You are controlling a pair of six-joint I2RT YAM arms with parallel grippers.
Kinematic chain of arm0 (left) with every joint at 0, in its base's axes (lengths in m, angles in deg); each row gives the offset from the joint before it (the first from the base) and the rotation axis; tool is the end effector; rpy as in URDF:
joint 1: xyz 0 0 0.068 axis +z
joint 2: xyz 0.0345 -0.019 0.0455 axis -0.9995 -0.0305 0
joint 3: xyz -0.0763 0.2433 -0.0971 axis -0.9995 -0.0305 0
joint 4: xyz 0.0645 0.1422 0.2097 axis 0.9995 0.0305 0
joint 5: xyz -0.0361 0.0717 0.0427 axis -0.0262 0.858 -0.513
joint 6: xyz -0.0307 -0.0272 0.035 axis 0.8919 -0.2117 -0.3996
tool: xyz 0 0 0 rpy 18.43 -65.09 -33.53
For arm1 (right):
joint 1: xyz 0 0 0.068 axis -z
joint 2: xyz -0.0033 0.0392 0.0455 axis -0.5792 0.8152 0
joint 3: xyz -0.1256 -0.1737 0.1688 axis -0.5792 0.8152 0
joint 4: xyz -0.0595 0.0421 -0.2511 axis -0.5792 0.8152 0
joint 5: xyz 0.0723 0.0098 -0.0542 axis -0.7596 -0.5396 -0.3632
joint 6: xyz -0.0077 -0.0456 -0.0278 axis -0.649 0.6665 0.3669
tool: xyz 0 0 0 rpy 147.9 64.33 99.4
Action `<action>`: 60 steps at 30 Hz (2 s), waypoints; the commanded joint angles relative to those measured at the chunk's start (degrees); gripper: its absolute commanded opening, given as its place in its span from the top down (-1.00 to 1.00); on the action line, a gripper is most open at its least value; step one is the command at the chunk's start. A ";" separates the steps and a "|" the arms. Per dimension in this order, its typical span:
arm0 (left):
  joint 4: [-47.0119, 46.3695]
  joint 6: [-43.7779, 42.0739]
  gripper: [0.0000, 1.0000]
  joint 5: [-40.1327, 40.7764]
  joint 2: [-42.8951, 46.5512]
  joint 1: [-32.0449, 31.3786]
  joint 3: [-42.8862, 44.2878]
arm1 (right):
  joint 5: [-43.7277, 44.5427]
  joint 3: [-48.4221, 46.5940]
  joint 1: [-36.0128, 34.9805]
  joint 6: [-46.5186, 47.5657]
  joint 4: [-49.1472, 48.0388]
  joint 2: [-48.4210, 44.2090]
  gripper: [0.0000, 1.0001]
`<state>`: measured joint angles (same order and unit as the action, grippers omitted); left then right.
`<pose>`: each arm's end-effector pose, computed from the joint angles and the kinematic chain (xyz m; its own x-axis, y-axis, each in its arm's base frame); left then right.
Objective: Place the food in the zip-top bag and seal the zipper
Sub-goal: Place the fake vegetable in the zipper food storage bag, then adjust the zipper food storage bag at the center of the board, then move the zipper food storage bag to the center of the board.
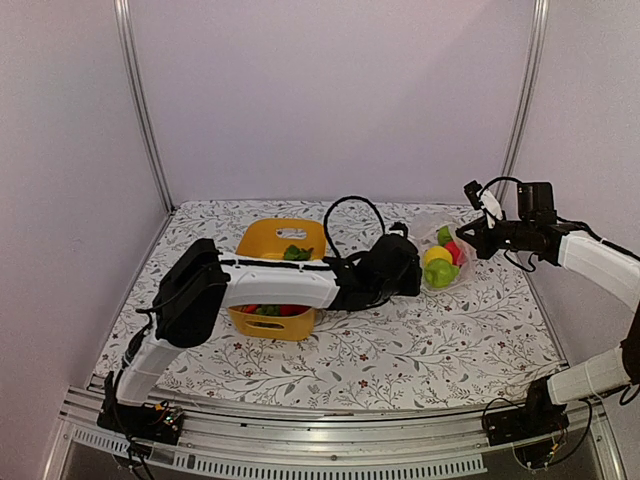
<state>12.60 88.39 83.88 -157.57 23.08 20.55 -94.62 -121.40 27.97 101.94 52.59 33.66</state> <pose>0.2426 -0.4931 0.1876 -0.6154 -0.1158 -0.7797 0.4043 0.8028 -0.4382 0.2779 0.0529 0.2742 -0.3373 -0.3576 -0.8708 -0.6606 0.7489 -0.0517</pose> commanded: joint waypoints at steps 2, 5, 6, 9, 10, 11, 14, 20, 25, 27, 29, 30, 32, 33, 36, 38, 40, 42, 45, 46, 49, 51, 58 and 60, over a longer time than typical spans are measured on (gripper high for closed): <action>-0.04 3.51 0.25 -3.09 -3.19 3.51 4.13 | -0.71 -1.24 0.31 0.14 0.34 -0.81 1.00; -2.53 2.19 0.50 -6.11 -4.83 4.13 5.50 | -0.66 -1.19 0.32 0.14 0.38 -0.64 1.00; -4.01 1.51 0.53 -6.82 -5.02 4.28 5.45 | -0.59 -1.19 0.36 0.14 0.34 -0.57 1.00; -5.57 -0.57 0.55 -7.79 -5.44 4.43 6.16 | -0.58 -1.19 0.39 0.14 0.35 -0.04 1.00; -5.72 -1.16 0.56 -7.92 -5.63 4.47 6.58 | -0.53 -1.19 0.36 0.21 0.43 0.25 1.00; -5.71 -1.55 0.57 -7.99 -5.90 4.51 7.17 | -0.49 -1.19 0.35 0.22 0.43 0.57 1.00; -5.65 -1.62 0.76 -8.62 -6.44 4.89 8.29 | -0.33 -1.19 0.32 0.30 0.42 1.09 1.00; -5.04 -1.36 1.00 -14.12 -3.76 4.93 10.49 | 0.60 -4.82 0.22 0.45 4.80 0.35 1.00; -5.23 -4.20 1.00 -13.68 5.93 1.71 9.37 | 9.81 -19.18 -0.41 1.86 21.45 -0.66 1.00; -6.50 -4.75 1.00 -12.05 8.83 0.92 7.85 | 12.81 -21.23 -0.40 1.61 23.14 -3.73 1.00; -6.91 -4.17 1.00 -12.12 9.83 0.95 7.34 | 12.98 -22.60 -0.39 1.19 25.11 -5.70 1.00; -6.90 -4.05 1.00 -11.97 9.67 1.04 7.30 | 12.83 -22.66 -0.36 0.56 25.95 -6.12 1.00; -6.26 -3.26 1.00 -11.75 8.87 1.26 7.45 | 11.53 -21.79 -0.34 0.08 27.14 -6.42 1.00; -6.10 -2.53 1.00 -12.65 8.52 1.42 7.57 | 10.91 -21.27 -0.45 0.06 27.72 -6.31 1.00; -7.28 -2.02 1.00 -14.96 8.20 1.32 7.89 | 8.53 -21.18 -0.46 -0.56 29.66 -5.87 1.00; -6.64 -2.59 1.00 -15.65 7.77 1.11 9.06 | 7.11 -20.51 -0.41 -1.50 28.88 -7.01 1.00; -4.88 -3.19 1.00 -15.93 6.97 1.11 11.10 | 7.87 -19.97 -0.45 -2.07 26.88 -8.86 1.00; -4.49 -4.20 1.00 -15.83 6.22 1.21 11.92 | 9.75 -21.26 -0.47 -2.14 26.46 -9.78 1.00; -2.55 -6.60 1.00 -15.87 5.21 1.49 14.45 | 11.09 -23.77 -0.46 -1.74 26.43 -10.16 1.00; -2.01 -6.99 1.00 -15.92 4.95 1.80 14.91 | 11.06 -23.97 -0.42 -1.71 26.11 -10.20 1.00; -1.89 -6.19 0.43 -17.10 5.26 2.35 13.53 | 10.26 -22.22 -0.43 -2.75 24.89 -10.21 1.00; 0.10 -6.65 0.11 -17.68 6.41 2.38 11.84 | 9.73 -19.87 -0.46 -3.29 23.70 -10.21 1.00; -5.15 -16.74 -0.22 -20.13 21.00 0.86 -10.96 | 3.99 -10.77 -0.43 -3.56 19.58 -10.81 1.00; -4.46 -21.05 -0.28 -18.43 26.95 0.26 -18.44 | 1.62 -8.43 -0.41 -3.10 18.18 -11.36 1.00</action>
<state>9.30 76.58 65.63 -141.55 24.33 12.70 -87.47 -133.22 27.56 99.08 74.78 23.59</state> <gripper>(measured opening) 0.617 0.008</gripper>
